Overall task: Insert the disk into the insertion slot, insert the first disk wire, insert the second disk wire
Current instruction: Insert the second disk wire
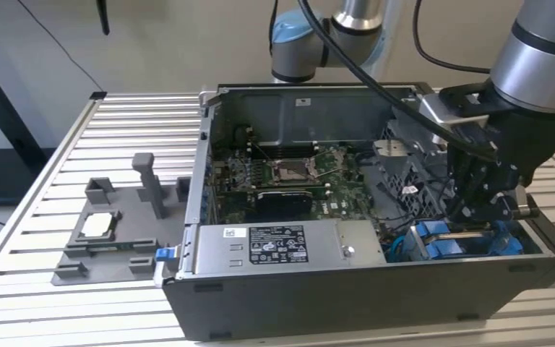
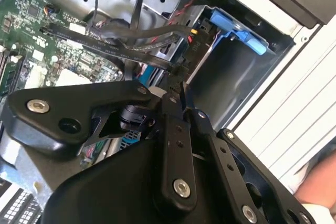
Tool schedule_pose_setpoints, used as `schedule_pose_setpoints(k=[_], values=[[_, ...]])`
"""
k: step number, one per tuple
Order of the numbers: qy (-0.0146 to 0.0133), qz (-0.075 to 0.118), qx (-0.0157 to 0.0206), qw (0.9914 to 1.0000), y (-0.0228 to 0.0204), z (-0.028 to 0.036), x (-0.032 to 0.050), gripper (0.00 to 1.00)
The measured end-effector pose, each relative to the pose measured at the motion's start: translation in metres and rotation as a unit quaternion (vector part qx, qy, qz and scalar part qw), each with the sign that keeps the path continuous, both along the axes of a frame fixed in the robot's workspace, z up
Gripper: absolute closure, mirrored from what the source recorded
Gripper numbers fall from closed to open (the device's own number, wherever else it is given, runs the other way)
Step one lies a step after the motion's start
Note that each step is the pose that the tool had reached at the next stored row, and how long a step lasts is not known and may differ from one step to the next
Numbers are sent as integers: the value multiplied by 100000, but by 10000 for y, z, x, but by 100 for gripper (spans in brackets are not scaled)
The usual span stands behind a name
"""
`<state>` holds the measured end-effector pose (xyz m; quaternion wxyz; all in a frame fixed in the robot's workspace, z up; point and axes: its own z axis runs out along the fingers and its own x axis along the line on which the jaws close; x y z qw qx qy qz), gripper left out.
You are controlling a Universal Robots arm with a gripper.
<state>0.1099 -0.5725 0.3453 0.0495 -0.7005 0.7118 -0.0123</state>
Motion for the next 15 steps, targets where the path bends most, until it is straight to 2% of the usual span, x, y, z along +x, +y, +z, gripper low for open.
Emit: schedule_pose_setpoints(k=[15], values=[[70,-627,-29,99998,-2,-49,25,84]])
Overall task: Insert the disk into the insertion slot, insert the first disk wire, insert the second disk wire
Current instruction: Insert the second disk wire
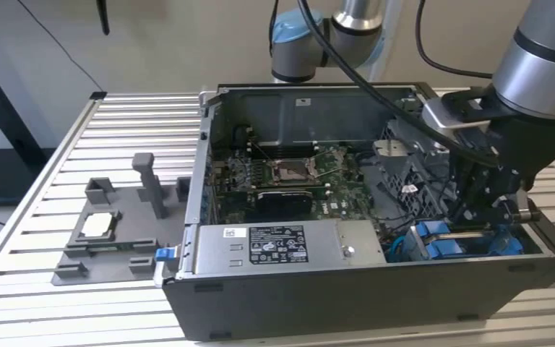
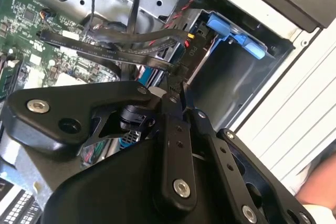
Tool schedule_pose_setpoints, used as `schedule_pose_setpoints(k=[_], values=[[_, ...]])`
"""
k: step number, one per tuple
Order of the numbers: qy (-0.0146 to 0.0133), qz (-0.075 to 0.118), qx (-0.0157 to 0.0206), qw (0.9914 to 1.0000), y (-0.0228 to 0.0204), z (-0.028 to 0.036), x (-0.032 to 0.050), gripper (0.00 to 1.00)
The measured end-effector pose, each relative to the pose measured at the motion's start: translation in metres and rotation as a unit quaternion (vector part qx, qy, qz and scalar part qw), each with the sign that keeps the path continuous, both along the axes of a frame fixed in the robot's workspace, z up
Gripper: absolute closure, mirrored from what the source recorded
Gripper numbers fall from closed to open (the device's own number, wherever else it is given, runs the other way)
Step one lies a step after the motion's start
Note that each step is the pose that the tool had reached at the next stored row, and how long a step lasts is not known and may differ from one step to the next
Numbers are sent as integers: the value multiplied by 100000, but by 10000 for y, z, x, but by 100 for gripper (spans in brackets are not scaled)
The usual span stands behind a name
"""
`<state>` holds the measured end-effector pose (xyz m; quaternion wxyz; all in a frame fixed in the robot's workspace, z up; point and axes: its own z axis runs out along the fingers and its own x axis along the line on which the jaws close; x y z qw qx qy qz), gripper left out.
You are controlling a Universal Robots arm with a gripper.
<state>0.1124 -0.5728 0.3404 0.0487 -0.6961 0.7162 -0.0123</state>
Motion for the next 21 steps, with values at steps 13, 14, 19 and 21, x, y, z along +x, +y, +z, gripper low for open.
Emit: schedule_pose_setpoints(k=[13,14,19,21], values=[[97,-911,187,99996,0,4,0,84],[97,-905,146,99996,0,12,-1,84],[100,-919,150,99996,12,14,-6,84],[100,-922,157,99996,17,12,-7,84]])
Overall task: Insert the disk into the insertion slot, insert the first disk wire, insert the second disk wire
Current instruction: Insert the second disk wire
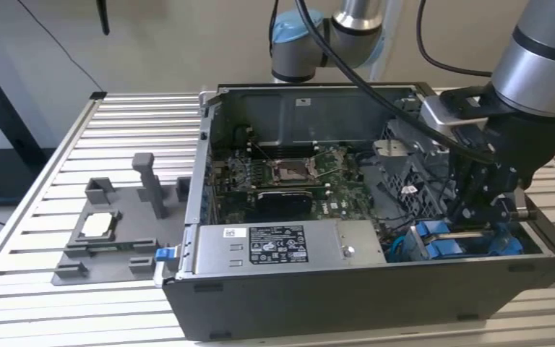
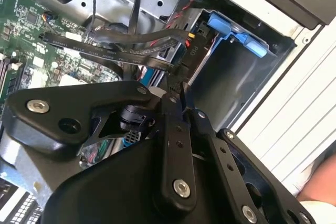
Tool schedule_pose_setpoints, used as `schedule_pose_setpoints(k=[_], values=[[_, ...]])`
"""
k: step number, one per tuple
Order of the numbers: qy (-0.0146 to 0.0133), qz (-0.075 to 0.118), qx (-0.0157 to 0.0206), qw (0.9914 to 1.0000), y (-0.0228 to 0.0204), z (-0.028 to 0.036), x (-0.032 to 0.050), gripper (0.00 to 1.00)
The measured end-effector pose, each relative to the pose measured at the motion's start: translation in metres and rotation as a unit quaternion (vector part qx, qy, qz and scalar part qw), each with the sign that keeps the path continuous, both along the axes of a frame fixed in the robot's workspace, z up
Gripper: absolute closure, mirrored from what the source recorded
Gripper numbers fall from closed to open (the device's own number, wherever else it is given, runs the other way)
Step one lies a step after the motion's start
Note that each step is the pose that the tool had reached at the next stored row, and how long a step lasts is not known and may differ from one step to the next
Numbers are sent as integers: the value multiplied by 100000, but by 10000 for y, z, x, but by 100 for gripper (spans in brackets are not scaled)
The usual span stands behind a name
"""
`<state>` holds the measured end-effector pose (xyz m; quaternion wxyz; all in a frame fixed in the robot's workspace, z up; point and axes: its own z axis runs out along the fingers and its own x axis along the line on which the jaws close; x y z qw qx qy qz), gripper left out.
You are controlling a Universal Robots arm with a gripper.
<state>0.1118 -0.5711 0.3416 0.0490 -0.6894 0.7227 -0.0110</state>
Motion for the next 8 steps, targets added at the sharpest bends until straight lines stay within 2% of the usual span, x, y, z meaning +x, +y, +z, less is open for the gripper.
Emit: schedule_pose_setpoints(k=[8], values=[[0,-1,-5,100000,2,-33,0,84]])
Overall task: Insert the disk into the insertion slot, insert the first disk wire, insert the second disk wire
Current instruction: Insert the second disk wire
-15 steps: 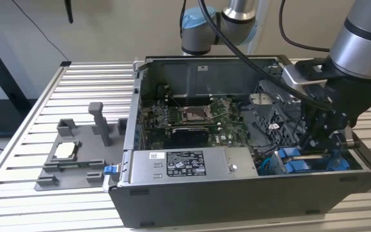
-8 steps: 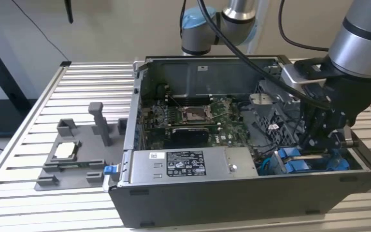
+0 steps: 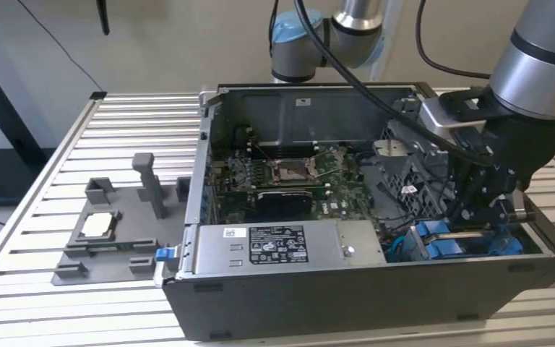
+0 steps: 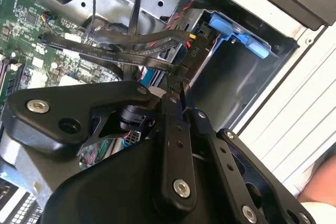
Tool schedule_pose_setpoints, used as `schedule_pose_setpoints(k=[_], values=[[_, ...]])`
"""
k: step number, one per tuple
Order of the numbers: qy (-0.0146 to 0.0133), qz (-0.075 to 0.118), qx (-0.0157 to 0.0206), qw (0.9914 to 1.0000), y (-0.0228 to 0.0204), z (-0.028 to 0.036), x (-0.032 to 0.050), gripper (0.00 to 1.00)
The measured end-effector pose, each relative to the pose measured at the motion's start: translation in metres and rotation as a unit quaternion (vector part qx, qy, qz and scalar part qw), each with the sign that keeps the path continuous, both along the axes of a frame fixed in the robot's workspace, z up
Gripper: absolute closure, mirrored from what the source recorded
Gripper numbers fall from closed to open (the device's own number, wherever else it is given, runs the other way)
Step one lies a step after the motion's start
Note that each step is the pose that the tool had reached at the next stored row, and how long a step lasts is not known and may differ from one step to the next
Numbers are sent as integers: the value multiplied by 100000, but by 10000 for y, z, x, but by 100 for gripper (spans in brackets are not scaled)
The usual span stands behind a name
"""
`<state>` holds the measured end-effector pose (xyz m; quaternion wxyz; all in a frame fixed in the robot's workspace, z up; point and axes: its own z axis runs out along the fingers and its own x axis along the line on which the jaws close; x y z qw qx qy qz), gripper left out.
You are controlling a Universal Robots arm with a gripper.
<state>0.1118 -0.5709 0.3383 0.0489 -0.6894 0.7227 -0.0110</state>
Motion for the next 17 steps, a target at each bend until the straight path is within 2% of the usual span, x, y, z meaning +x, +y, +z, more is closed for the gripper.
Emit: schedule_pose_setpoints(k=[6,12,13,17], values=[[4,-11,-44,100000,0,-38,0,84],[-1,-829,14,99997,-17,-47,0,83],[1,-986,23,99995,-22,-46,0,76],[2,-1454,402,99989,-39,-36,-1,76]])
